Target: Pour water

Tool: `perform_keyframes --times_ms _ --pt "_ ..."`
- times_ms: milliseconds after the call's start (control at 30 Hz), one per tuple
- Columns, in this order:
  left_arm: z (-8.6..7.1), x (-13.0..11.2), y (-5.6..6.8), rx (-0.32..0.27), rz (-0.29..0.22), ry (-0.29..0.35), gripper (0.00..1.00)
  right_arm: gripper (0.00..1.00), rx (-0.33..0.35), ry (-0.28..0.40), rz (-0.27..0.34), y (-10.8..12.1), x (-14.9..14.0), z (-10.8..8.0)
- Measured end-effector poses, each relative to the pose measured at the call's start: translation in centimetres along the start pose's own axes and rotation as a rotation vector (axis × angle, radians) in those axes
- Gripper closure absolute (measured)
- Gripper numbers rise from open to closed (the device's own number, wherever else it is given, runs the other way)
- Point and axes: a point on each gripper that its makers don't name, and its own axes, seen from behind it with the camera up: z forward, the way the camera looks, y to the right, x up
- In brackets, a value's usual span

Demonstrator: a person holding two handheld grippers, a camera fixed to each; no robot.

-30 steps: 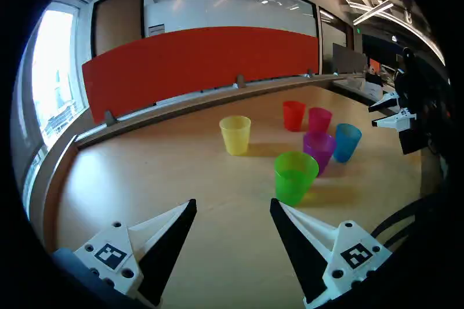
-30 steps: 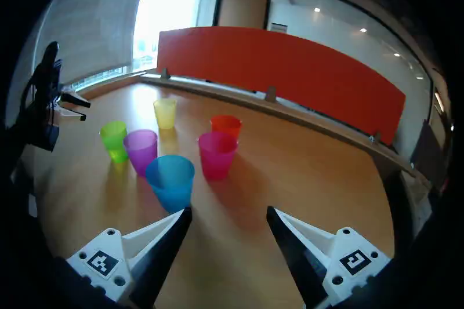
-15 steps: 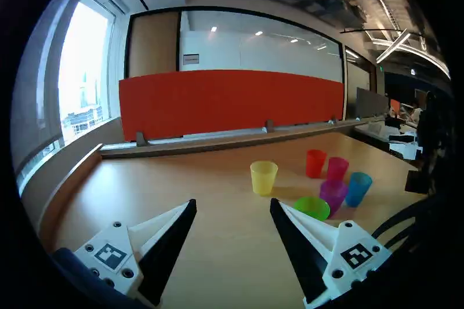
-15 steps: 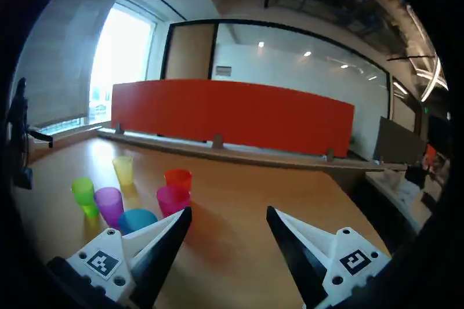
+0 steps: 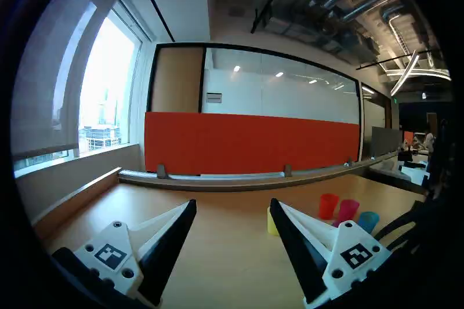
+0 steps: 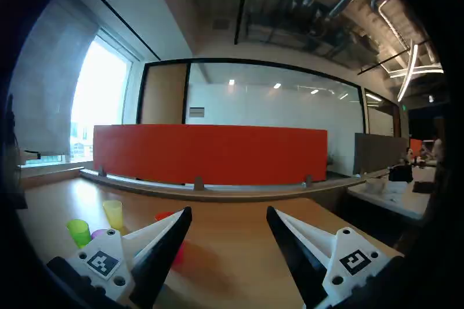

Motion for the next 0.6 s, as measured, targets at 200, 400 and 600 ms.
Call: perform_keyframes --times_ms 200,400,600 --pt "0.0 0.0 -0.2 0.012 -0.036 0.03 0.06 0.0 -0.017 -0.01 0.029 0.1 -0.3 0.0" --pt "-0.1 0.1 -0.8 0.046 -0.026 0.053 0.06 0.0 -0.015 -0.019 0.038 -0.1 -0.4 -0.2" --pt "-0.4 0.3 -1.2 0.09 0.009 0.087 0.06 0.0 -0.024 -0.048 0.028 -0.2 -1.0 -0.3"
